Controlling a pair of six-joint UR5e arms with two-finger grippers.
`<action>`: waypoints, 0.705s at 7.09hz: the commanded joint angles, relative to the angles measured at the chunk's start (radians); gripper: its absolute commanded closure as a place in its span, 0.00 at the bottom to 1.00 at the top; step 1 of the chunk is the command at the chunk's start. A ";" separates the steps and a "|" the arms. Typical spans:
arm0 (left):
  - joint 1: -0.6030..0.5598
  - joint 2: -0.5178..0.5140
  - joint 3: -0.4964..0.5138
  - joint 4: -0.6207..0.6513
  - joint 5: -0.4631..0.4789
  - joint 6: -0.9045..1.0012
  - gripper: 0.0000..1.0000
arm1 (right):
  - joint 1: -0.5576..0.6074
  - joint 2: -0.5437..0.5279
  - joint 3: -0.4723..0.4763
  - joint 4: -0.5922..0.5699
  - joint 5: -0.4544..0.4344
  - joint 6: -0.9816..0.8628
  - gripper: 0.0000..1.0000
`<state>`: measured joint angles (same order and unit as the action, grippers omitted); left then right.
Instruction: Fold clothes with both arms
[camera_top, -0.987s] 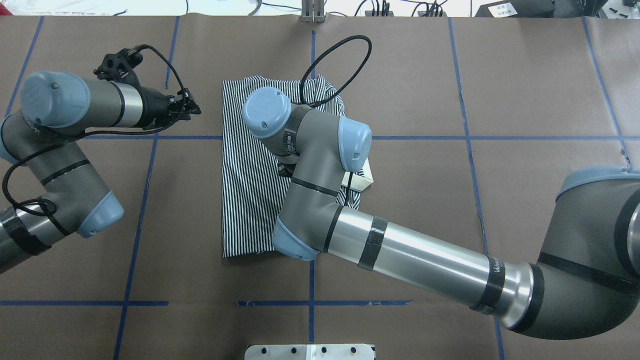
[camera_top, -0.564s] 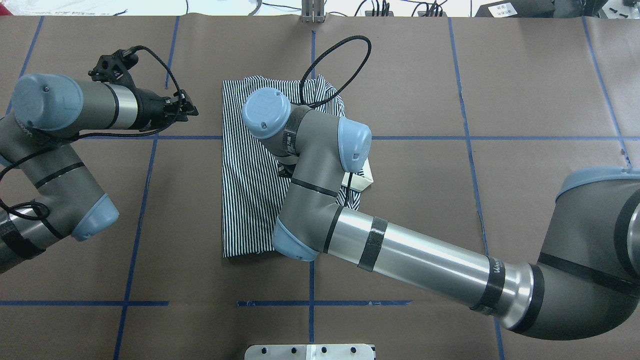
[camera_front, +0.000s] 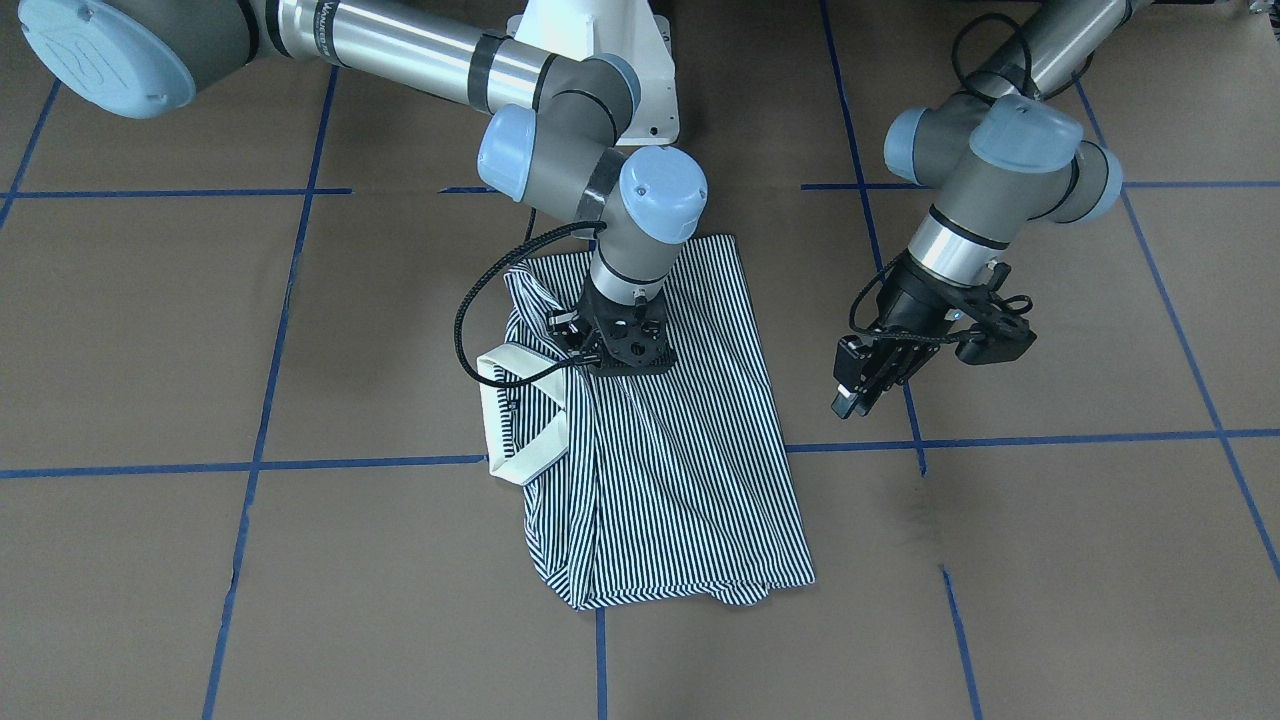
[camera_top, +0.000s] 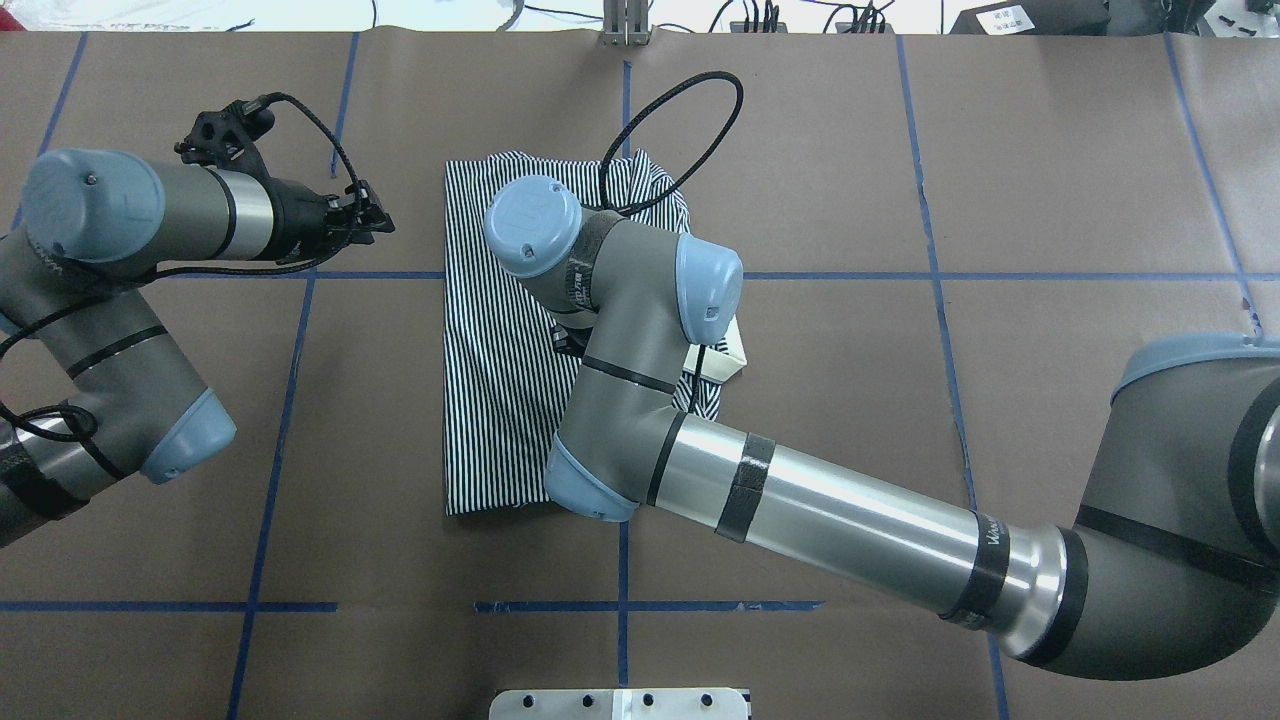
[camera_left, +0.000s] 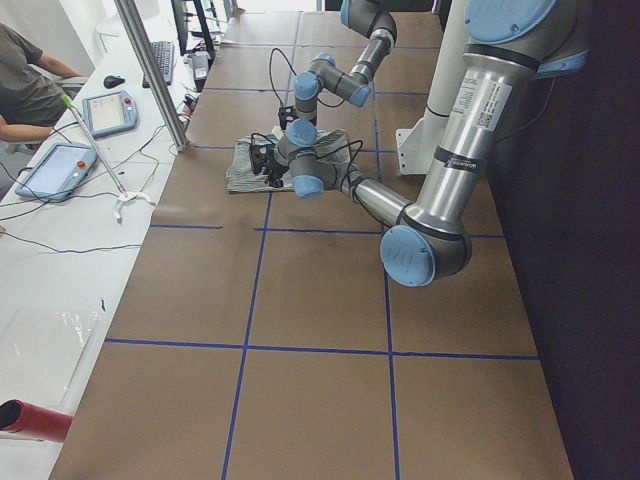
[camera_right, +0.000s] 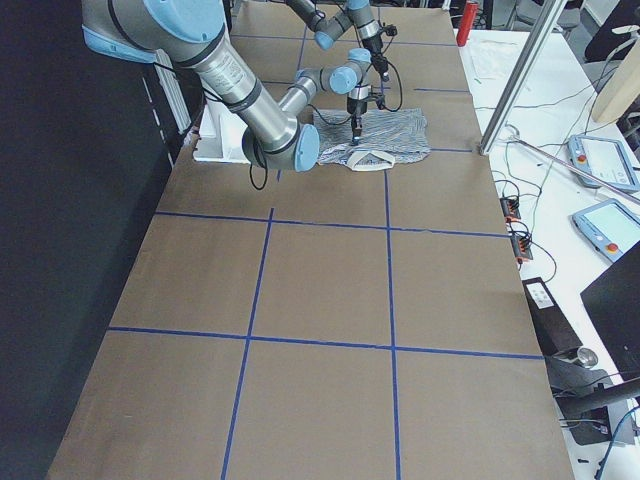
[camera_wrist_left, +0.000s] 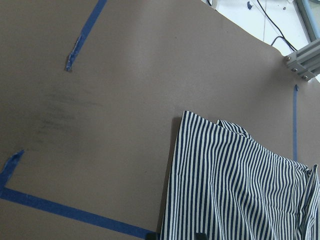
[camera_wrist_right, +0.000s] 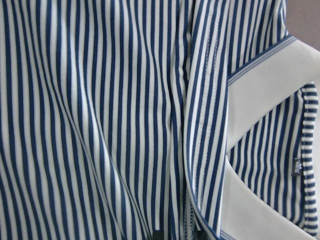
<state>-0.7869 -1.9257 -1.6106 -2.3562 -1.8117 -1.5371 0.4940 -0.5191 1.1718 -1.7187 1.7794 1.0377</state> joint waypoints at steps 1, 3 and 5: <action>0.000 0.001 0.000 0.000 0.000 0.000 0.63 | 0.000 -0.002 -0.004 0.001 0.000 -0.001 0.66; 0.000 0.001 0.000 0.000 0.000 0.000 0.63 | -0.005 -0.004 -0.011 0.001 0.000 -0.001 0.70; 0.000 0.001 -0.002 0.000 0.000 0.000 0.63 | -0.006 -0.006 -0.012 -0.001 0.000 -0.004 0.98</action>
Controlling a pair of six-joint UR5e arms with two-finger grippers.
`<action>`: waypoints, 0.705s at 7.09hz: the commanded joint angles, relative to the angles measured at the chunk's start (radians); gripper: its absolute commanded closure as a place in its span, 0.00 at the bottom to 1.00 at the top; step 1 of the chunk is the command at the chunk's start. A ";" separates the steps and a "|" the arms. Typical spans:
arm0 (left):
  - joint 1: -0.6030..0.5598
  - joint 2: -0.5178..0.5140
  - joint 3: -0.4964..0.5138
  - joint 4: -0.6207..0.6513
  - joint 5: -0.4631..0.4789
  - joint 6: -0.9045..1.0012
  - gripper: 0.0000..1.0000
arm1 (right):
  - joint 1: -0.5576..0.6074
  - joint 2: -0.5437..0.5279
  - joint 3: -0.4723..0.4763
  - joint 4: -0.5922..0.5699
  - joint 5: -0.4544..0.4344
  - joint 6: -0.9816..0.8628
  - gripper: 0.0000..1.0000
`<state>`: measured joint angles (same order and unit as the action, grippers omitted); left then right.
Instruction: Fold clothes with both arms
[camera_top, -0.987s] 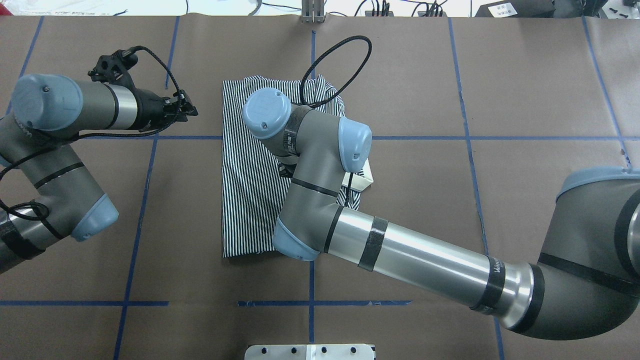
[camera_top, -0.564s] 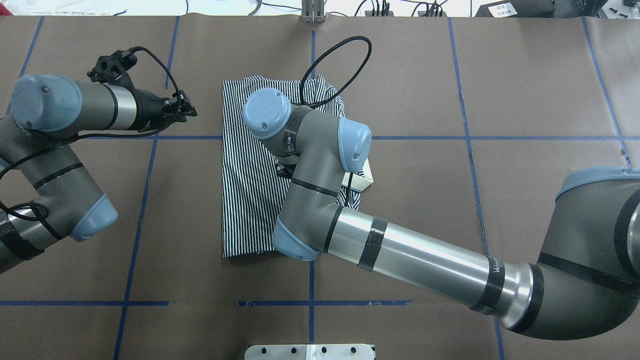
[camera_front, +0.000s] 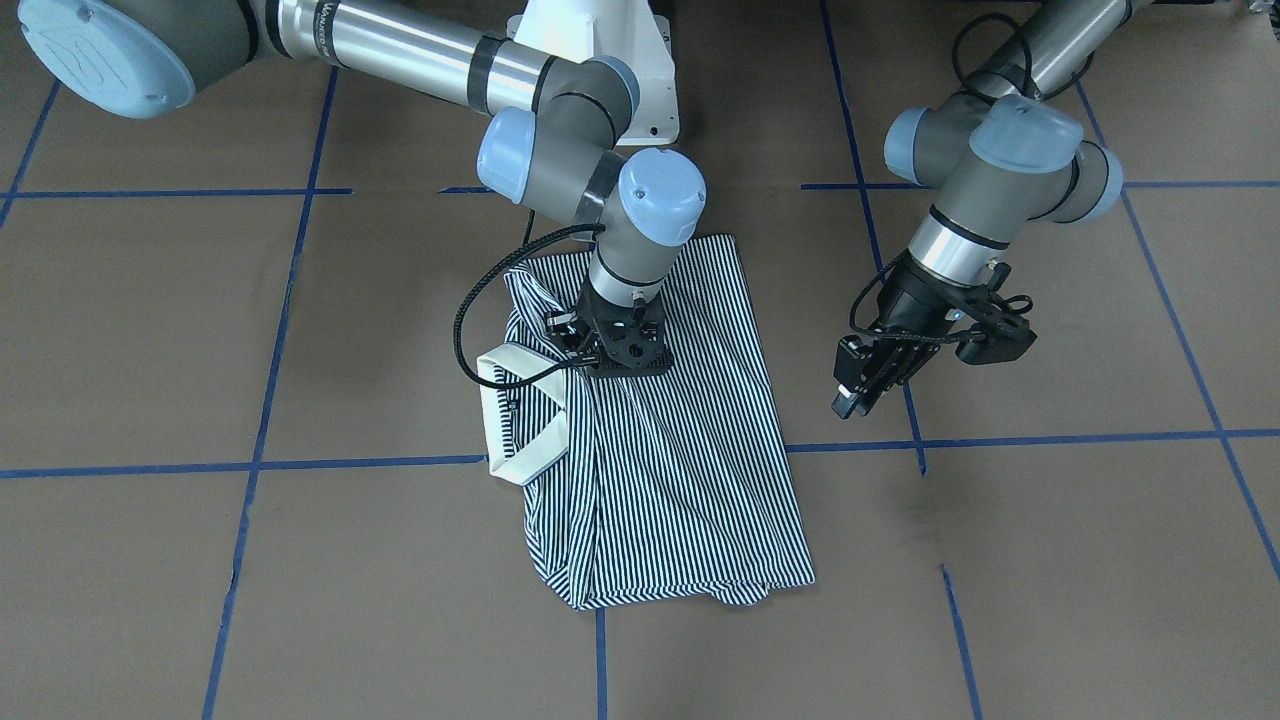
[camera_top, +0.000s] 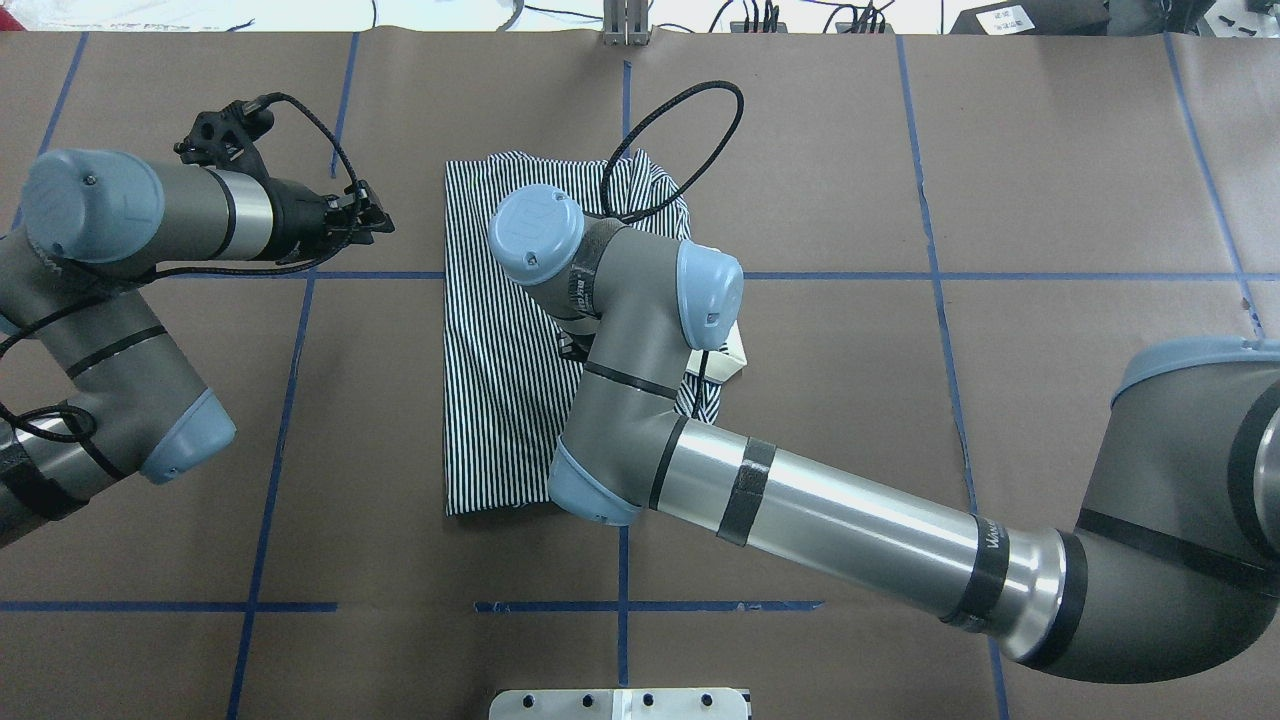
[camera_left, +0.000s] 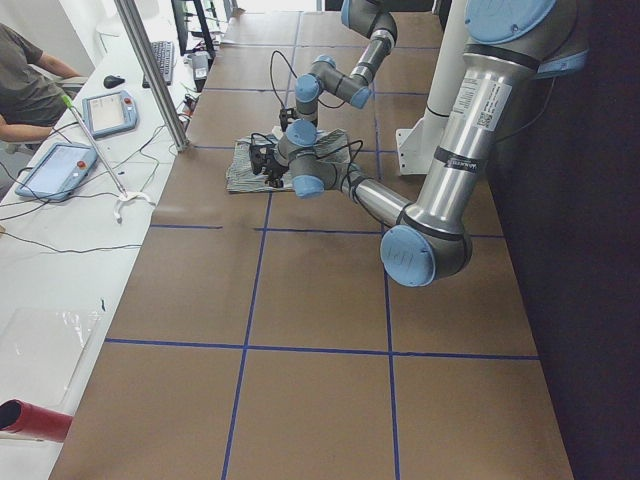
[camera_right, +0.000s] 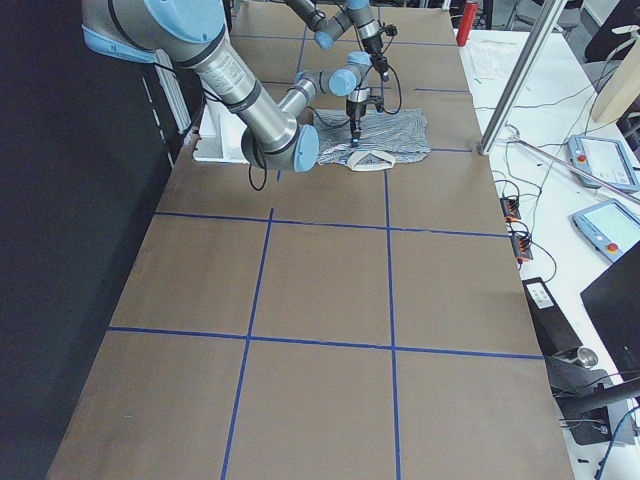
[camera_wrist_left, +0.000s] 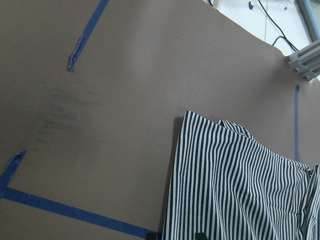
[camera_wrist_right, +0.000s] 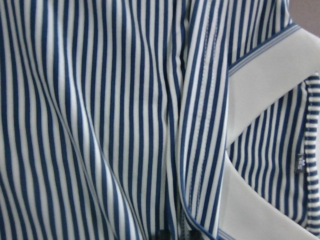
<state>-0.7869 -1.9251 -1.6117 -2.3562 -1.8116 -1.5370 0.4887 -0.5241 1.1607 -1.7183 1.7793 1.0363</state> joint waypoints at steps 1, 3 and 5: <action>0.000 0.000 -0.001 0.000 0.000 0.000 0.63 | -0.001 -0.002 0.000 -0.001 0.000 -0.007 1.00; 0.000 0.003 -0.002 0.000 0.000 0.000 0.63 | 0.025 -0.002 0.010 -0.004 0.009 -0.039 1.00; 0.000 0.003 -0.004 0.000 0.000 0.000 0.63 | 0.074 -0.008 0.016 -0.009 0.044 -0.080 1.00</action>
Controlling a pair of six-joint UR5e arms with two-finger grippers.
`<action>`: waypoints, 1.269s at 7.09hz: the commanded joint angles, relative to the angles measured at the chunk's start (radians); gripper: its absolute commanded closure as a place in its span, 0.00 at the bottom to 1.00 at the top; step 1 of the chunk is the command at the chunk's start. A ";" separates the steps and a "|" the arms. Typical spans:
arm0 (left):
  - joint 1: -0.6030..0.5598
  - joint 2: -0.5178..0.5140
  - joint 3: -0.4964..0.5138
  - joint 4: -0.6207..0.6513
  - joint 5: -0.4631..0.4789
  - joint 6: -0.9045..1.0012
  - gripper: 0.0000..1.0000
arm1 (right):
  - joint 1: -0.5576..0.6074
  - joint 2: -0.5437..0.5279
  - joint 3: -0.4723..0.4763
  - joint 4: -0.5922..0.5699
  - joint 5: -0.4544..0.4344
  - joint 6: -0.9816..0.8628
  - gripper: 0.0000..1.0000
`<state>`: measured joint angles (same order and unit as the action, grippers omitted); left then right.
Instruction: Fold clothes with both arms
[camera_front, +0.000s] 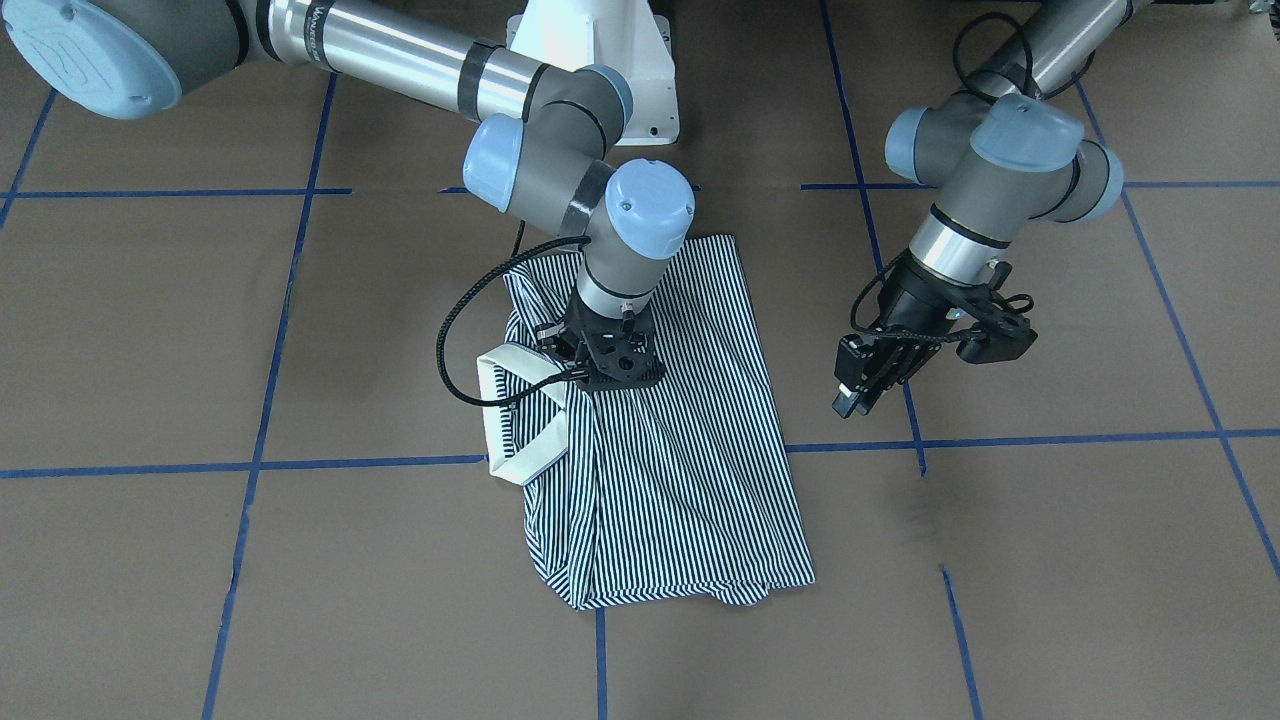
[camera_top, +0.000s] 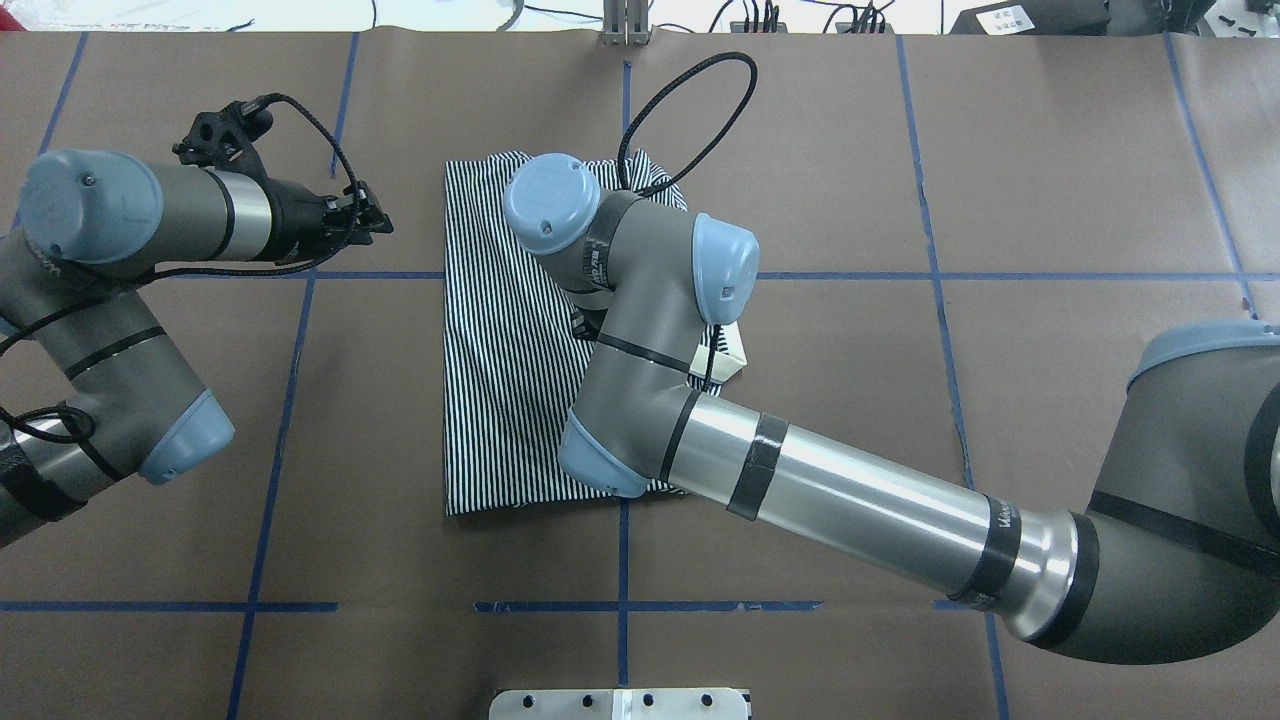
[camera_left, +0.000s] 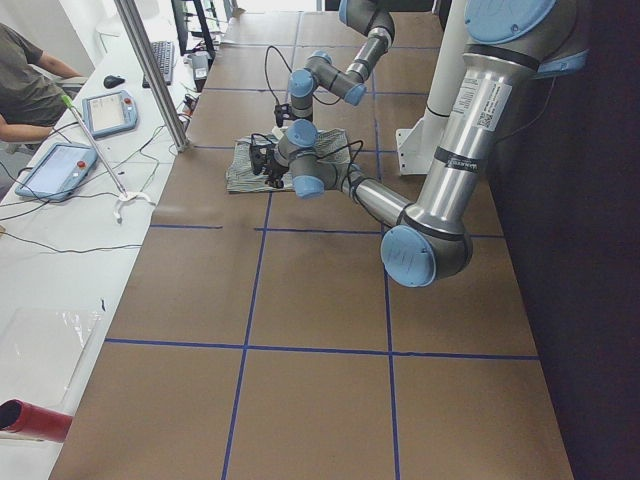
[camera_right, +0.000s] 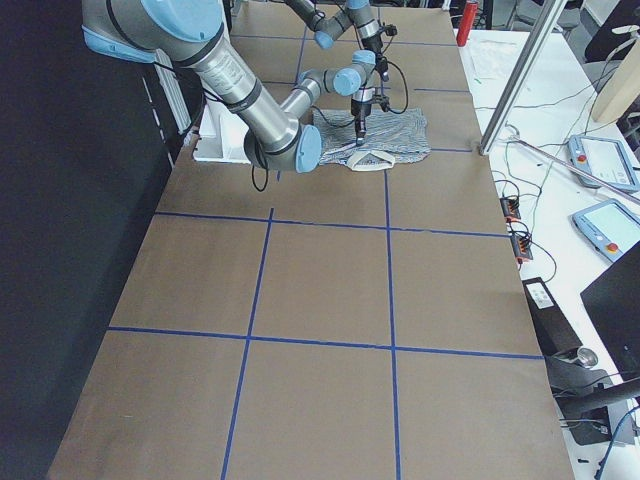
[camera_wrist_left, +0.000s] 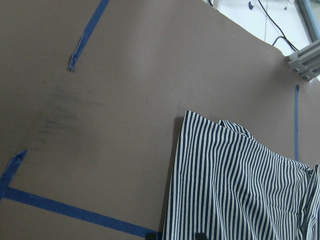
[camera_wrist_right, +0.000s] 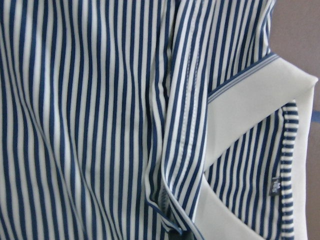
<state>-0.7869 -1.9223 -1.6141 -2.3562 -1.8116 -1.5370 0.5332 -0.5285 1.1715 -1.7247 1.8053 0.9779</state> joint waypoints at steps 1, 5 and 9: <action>0.000 0.000 0.000 0.000 -0.002 0.000 0.63 | 0.034 -0.063 0.066 -0.003 0.020 -0.033 1.00; 0.000 0.000 -0.007 0.000 0.000 0.000 0.63 | 0.034 -0.202 0.238 -0.042 0.017 -0.027 0.68; 0.000 0.000 -0.012 0.002 0.000 0.000 0.63 | 0.034 -0.180 0.246 -0.053 0.037 -0.015 0.47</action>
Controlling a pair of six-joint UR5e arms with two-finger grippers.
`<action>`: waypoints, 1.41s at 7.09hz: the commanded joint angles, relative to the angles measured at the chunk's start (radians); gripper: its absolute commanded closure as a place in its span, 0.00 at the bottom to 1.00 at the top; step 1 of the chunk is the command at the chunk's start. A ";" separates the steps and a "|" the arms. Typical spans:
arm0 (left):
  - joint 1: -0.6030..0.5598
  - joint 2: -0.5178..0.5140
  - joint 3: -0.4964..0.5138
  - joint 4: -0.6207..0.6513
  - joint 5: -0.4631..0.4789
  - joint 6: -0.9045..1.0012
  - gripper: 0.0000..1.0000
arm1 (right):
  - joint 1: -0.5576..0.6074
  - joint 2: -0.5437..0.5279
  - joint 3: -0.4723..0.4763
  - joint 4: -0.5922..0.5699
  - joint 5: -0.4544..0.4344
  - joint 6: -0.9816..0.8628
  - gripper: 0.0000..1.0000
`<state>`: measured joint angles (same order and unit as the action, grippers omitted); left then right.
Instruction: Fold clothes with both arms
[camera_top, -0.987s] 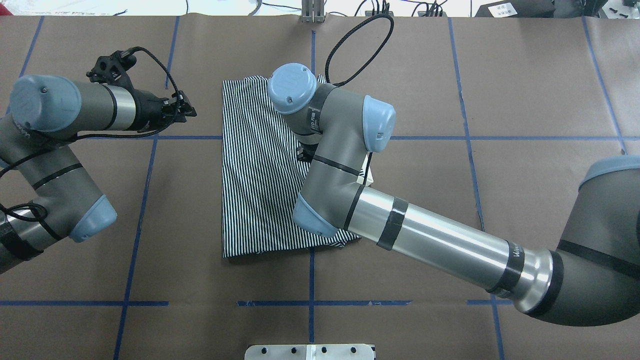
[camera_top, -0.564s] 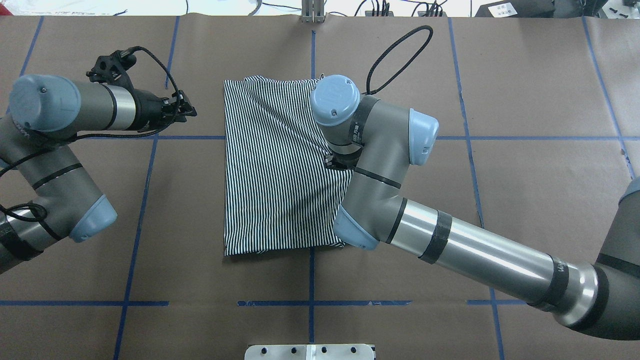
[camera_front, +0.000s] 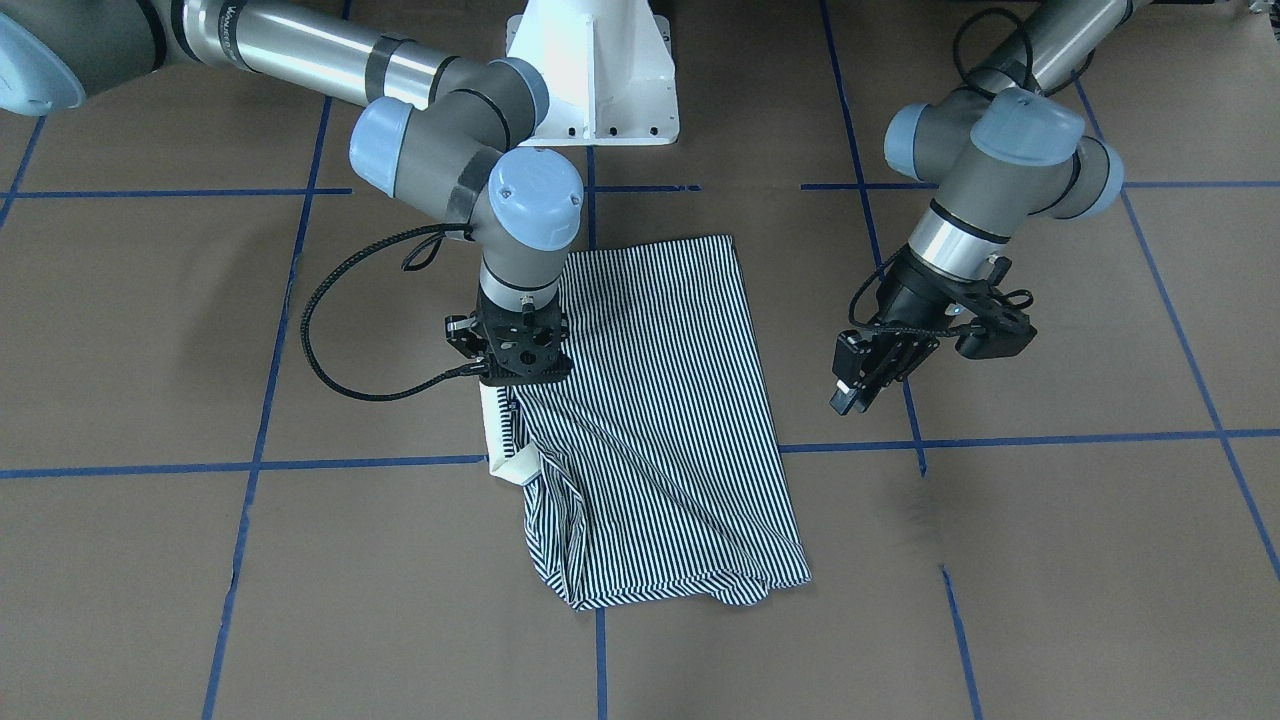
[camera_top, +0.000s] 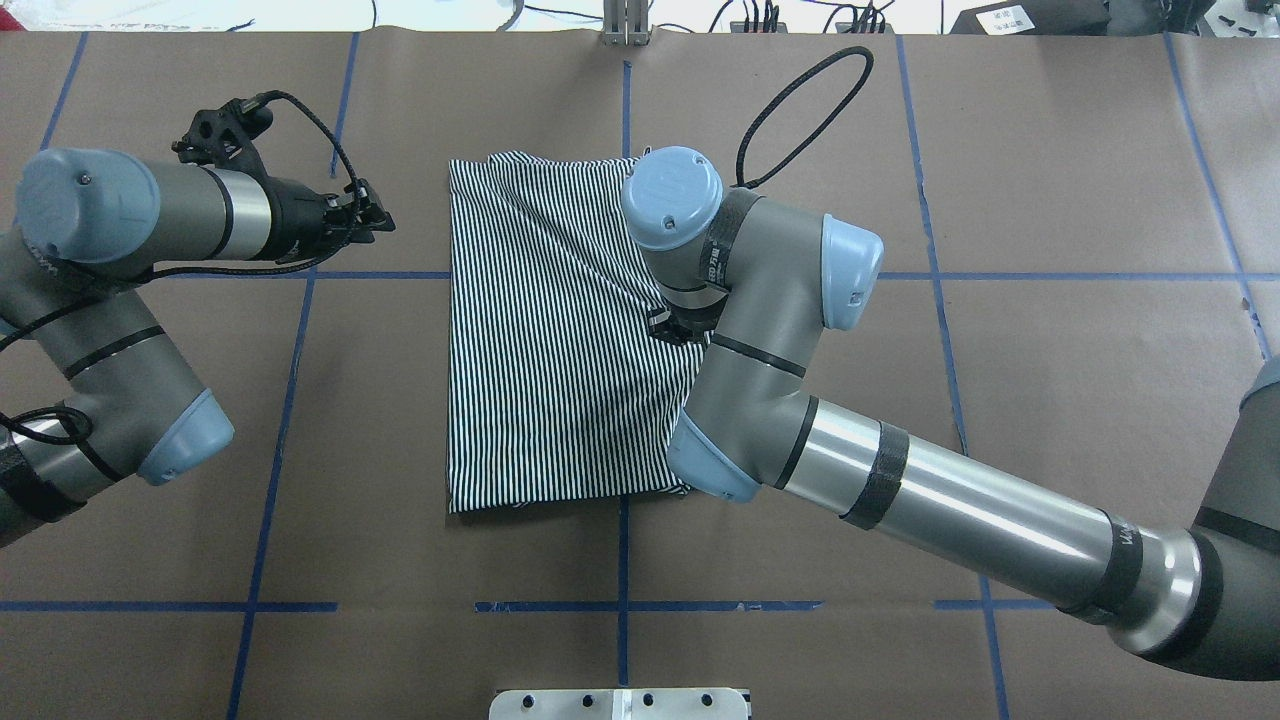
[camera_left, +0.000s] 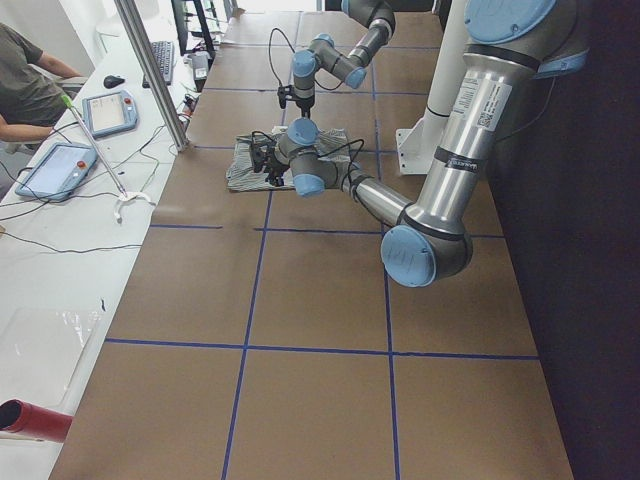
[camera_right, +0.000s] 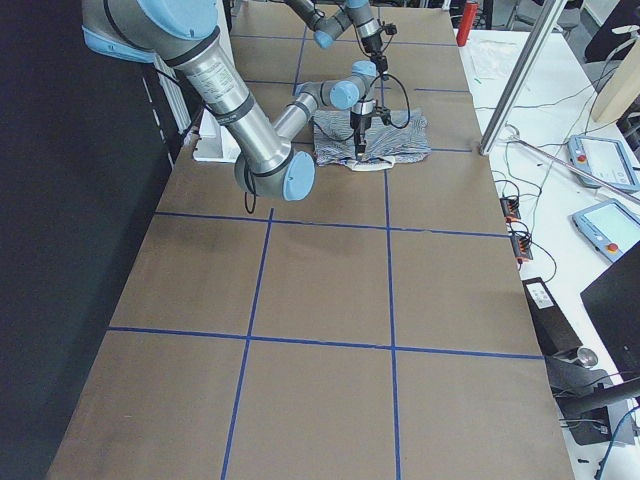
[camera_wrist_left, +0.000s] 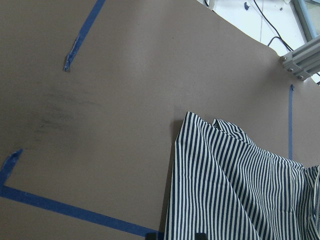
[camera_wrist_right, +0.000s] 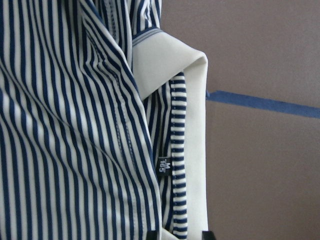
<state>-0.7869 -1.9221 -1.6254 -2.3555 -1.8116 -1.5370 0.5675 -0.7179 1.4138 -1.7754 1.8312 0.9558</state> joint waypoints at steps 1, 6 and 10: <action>0.000 0.000 -0.004 0.002 0.000 0.000 0.63 | -0.020 -0.012 0.055 0.001 0.011 0.131 0.48; -0.002 0.009 -0.001 0.001 0.000 0.002 0.63 | -0.178 -0.274 0.312 0.317 -0.065 1.008 0.52; 0.000 0.009 -0.008 0.002 0.002 0.002 0.63 | -0.163 -0.264 0.272 0.324 -0.086 1.035 0.31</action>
<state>-0.7870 -1.9130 -1.6338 -2.3533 -1.8102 -1.5355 0.4076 -0.9841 1.6901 -1.4513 1.7450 1.9843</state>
